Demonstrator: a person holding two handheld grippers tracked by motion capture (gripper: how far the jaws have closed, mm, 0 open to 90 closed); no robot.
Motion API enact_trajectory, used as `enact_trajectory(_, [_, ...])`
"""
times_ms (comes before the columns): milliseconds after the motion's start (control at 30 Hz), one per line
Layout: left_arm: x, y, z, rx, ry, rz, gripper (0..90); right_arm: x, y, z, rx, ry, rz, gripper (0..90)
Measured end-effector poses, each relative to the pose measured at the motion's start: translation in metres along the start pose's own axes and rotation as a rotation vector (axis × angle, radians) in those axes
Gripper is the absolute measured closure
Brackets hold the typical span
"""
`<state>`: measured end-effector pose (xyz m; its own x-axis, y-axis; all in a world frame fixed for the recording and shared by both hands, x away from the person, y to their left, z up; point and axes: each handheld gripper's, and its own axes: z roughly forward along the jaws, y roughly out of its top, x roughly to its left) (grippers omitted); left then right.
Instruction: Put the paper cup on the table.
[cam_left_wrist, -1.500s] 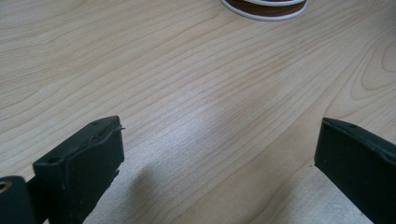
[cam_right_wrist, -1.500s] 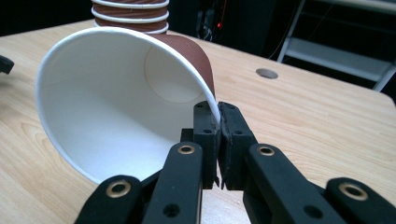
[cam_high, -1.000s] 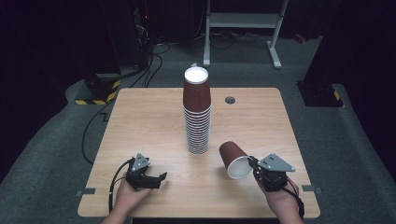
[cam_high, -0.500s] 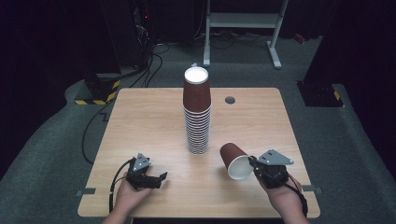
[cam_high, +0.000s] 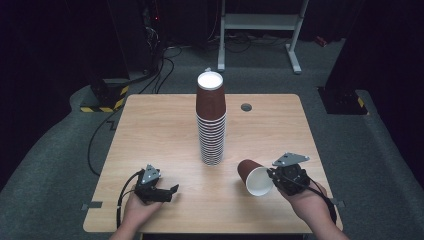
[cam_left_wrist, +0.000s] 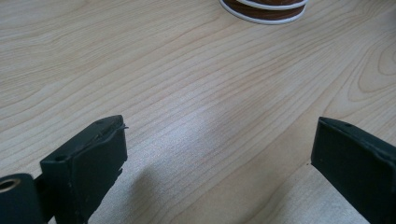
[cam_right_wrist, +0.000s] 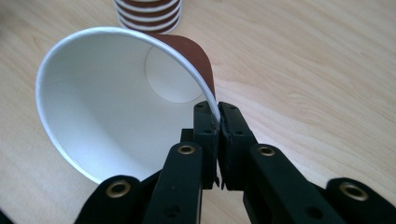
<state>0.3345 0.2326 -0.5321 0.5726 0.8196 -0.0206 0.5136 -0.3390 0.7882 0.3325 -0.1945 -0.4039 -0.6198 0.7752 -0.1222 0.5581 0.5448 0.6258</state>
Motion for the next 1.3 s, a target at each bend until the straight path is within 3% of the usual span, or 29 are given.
enact_trajectory(267, [0.000,0.001,0.001,0.009,-0.003,-0.005,4.1,-0.002,0.012,-0.002,0.122,0.027,-0.046,86.1])
enact_trajectory(600, [-0.001,0.000,0.001,0.014,0.006,0.007,4.4,-0.017,0.019,0.002,0.193,0.032,-0.041,86.2])
enact_trajectory(1000, [0.000,0.000,0.000,0.010,-0.005,0.007,4.8,-0.020,0.022,0.012,0.295,0.035,-0.034,86.1])
enact_trajectory(1300, [0.001,0.000,0.000,0.010,-0.004,0.011,5.0,-0.023,0.024,0.017,0.337,0.036,-0.016,86.1])
